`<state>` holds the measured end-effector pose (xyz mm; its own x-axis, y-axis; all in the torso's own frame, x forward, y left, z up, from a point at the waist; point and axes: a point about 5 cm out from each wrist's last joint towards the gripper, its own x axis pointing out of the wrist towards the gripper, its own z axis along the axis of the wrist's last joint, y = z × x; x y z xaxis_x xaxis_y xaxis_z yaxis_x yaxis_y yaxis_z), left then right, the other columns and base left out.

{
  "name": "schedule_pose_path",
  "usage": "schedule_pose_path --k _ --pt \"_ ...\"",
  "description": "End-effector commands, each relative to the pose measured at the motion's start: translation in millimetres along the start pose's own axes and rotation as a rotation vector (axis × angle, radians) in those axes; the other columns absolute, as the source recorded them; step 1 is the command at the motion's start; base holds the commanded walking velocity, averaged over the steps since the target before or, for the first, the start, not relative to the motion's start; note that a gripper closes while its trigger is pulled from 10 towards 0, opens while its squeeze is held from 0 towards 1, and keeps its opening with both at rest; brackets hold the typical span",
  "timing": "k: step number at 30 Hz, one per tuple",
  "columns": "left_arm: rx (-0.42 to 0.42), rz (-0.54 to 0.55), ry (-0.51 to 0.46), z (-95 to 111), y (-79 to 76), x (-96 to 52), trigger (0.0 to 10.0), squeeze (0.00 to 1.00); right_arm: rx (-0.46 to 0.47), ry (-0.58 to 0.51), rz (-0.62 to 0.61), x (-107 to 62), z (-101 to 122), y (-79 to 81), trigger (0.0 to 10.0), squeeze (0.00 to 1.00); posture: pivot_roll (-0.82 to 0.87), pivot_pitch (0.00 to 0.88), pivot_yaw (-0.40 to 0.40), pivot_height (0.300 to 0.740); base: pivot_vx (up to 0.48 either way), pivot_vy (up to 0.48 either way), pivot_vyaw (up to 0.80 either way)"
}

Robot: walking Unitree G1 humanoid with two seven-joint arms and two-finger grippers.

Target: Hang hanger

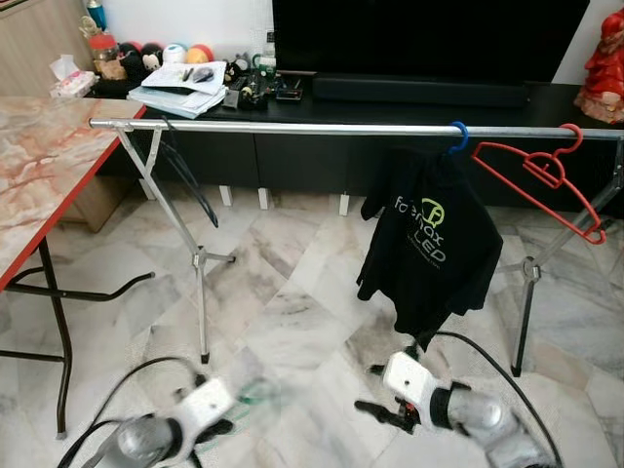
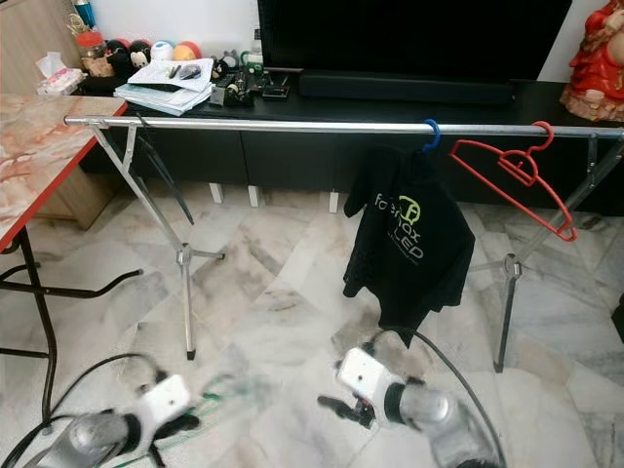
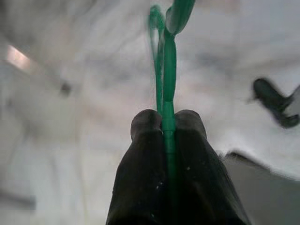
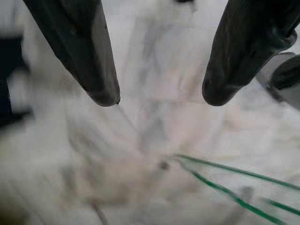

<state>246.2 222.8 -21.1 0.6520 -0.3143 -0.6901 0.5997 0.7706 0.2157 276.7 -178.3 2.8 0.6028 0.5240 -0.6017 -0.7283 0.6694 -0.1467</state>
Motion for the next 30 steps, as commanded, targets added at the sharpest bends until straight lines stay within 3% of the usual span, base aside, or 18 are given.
schedule_pose_path --k 1,5,6,8,9,11,14,20,30 --pt "-0.167 0.086 0.078 -30 -2.1 -8.7 10.0 0.00 0.199 0.087 -0.162 -5.5 -29 -0.1 10.0 0.00 -0.02 0.151 0.024 0.740 0.000 0.000 0.00" --pt "-0.410 0.272 0.192 -79 -12.3 -28.2 10.0 0.00 0.700 0.187 -0.522 -25.7 -89 17.5 10.0 0.00 -0.02 0.159 0.024 0.740 0.000 0.000 0.00" --pt "-0.410 0.272 0.192 -79 -12.3 -28.2 10.0 0.00 0.700 0.187 -0.522 -25.7 -89 17.5 10.0 0.00 -0.02 0.159 0.024 0.740 0.000 0.000 0.00" --pt "-0.464 0.303 0.216 -89 -17.3 -33.3 10.0 0.00 0.804 0.238 -0.585 -34.8 -108 29.9 10.0 0.00 -0.02 0.161 0.024 0.740 0.000 0.000 0.00" --pt "-0.510 0.336 0.241 -99 -23.0 -37.4 10.0 0.00 0.861 0.321 -0.633 -44.0 -127 45.6 10.0 0.00 -0.01 0.164 0.024 0.740 0.000 0.000 0.00" --pt "-0.544 0.350 0.258 -105 -28.2 -40.2 10.0 0.00 0.864 0.370 -0.647 -49.8 -138 58.1 10.0 0.00 -0.01 0.169 0.025 0.740 0.000 0.000 0.00" --pt "-0.568 0.357 0.257 -108 -33.4 -40.7 10.0 0.00 0.899 0.344 -0.642 -49.9 -141 67.3 10.0 0.00 -0.02 0.174 0.028 0.740 0.000 0.000 0.00" --pt "-0.619 0.395 0.225 -102 -34.5 -35.5 10.0 0.00 0.936 0.337 -0.649 -49.6 -143 71.9 10.0 0.00 -0.03 0.174 0.030 0.740 0.000 0.000 0.00" --pt "-0.639 0.433 0.222 -101 -30.3 -35.9 10.0 0.00 0.893 0.320 -0.617 -45.4 -137 68.9 10.0 0.00 -0.03 0.167 0.029 0.740 0.000 0.000 0.00"
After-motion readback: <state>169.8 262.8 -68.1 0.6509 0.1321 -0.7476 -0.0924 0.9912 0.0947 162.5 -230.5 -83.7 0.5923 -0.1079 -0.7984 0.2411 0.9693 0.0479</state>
